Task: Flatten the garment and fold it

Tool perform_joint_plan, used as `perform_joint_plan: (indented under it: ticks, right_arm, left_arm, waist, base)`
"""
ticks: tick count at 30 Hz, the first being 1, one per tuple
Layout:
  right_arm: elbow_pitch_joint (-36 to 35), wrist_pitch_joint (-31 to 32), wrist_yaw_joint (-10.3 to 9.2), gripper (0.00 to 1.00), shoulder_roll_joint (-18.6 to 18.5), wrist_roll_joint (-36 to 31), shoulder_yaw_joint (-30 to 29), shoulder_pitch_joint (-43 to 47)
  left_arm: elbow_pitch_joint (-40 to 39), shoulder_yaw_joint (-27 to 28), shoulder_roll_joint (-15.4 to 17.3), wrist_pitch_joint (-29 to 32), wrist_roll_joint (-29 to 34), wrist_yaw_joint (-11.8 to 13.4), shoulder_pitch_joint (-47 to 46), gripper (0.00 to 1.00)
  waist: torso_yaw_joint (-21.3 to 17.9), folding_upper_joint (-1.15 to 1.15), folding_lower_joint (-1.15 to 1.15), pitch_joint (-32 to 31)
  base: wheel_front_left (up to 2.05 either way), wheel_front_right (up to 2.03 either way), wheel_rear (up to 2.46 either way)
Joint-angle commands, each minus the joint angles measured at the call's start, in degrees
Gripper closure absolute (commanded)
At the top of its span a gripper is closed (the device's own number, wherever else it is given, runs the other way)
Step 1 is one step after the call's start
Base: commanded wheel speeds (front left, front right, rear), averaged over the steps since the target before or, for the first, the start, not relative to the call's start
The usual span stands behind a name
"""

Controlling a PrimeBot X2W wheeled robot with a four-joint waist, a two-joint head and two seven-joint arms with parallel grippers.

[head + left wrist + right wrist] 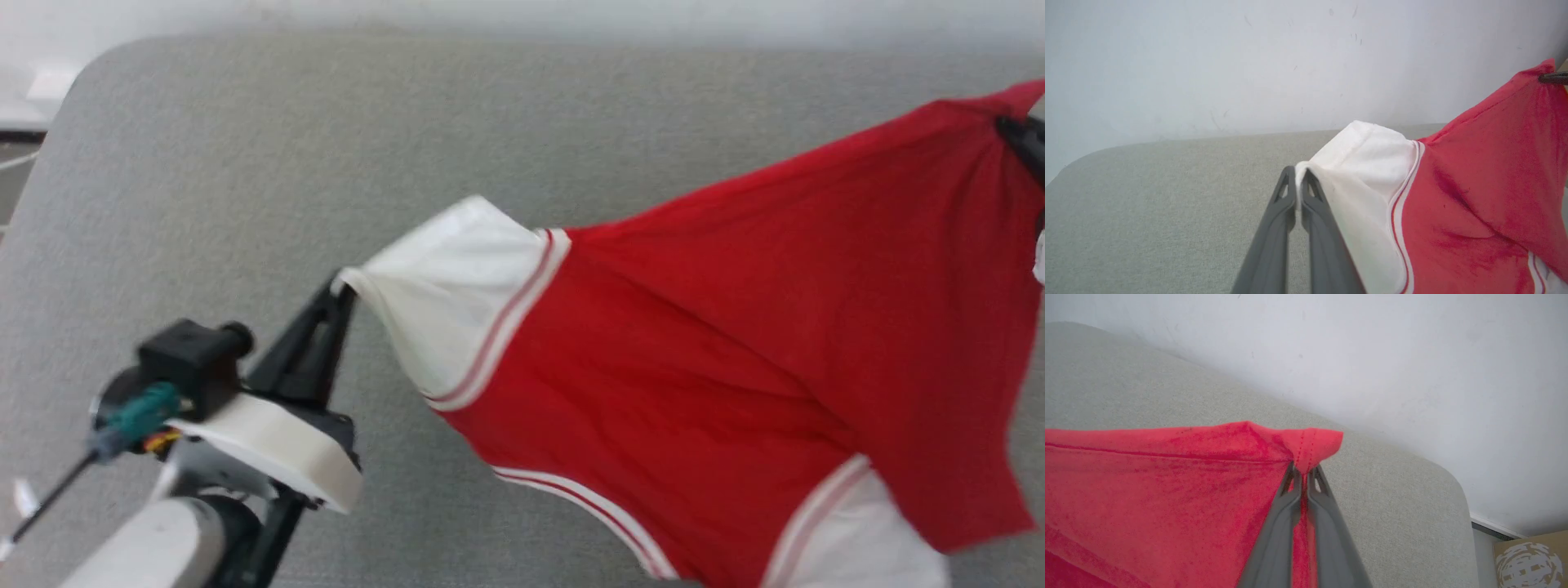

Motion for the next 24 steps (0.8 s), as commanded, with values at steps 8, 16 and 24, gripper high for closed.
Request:
perform_joint_plan:
  ticks: [8, 16, 24]
  right_arm:
    - [-11.85, 1.70, -0.05, 1.00, 2.45, 1.58, -4.55, 0.96]
    - [-18.69, 2.68, -0.05, 1.00, 4.34, 1.34, -7.52, -1.95]
    - [-17.17, -0.24, -0.05, 1.00, 2.68, 0.67, -6.57, -8.18]
  left_arm:
    - [-7.79, 8.31, 6.15, -1.45, 0.37, 0.93, -3.49, 1.00]
    - [-11.75, 15.72, 9.94, -1.57, 0.96, 0.67, -13.34, 1.00]
    - [-8.63, 16.92, 11.12, 0.42, 2.58, -2.24, -29.06, 1.00]
  waist:
    - [-8.91, 0.00, 0.01, -8.29]
    - [-11.77, 0.00, 0.01, -7.99]
    - [-12.41, 0.00, 0.01, -3.27]
  base:
    - [0.00, 0.00, 0.00]
    - [0.00, 0.00, 0.00]
    - [0.00, 0.00, 0.00]
